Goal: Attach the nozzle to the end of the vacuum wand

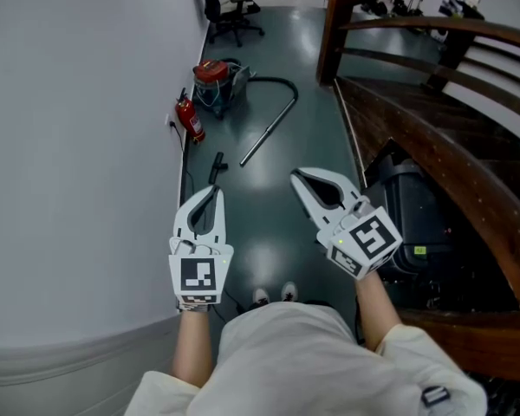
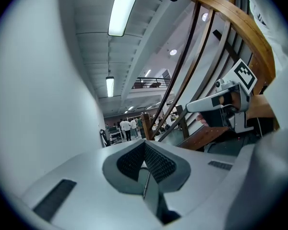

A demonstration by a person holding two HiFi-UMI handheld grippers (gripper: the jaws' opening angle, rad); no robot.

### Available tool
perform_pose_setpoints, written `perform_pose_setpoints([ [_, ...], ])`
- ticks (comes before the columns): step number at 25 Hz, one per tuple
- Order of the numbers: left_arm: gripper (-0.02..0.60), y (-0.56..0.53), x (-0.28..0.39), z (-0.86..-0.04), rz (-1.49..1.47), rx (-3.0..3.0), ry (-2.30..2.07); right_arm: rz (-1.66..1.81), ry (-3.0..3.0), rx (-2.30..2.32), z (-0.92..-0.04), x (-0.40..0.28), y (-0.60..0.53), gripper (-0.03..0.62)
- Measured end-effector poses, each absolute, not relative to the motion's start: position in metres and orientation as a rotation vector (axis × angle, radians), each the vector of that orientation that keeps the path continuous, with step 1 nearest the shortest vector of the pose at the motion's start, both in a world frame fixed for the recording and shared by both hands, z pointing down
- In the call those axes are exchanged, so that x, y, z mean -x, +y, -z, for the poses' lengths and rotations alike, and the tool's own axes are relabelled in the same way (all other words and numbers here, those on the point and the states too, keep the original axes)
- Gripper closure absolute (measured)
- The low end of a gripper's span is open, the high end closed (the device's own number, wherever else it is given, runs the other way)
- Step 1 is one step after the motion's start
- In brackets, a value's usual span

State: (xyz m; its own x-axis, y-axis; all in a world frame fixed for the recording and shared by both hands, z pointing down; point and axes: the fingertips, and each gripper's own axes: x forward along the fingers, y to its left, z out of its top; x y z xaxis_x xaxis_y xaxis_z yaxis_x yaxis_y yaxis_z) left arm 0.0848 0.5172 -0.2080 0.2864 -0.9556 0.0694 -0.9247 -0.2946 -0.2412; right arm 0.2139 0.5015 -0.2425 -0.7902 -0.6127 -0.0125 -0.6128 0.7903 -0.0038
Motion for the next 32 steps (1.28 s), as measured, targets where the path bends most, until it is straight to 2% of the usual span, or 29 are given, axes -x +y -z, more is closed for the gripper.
perform_pose_setpoints([
  [11, 0.583, 0.522, -0.087, 0.211, 0.288, 2.406, 1.749, -0.011, 2.941, 1.025, 0.244, -0.214, 0.508, 0.566],
  [32, 0.583, 0.526, -0.053, 0.186, 0.288, 2.467, 1.682, -0.044, 2.933, 1.116, 0.218, -0.176, 0.522, 0.566],
])
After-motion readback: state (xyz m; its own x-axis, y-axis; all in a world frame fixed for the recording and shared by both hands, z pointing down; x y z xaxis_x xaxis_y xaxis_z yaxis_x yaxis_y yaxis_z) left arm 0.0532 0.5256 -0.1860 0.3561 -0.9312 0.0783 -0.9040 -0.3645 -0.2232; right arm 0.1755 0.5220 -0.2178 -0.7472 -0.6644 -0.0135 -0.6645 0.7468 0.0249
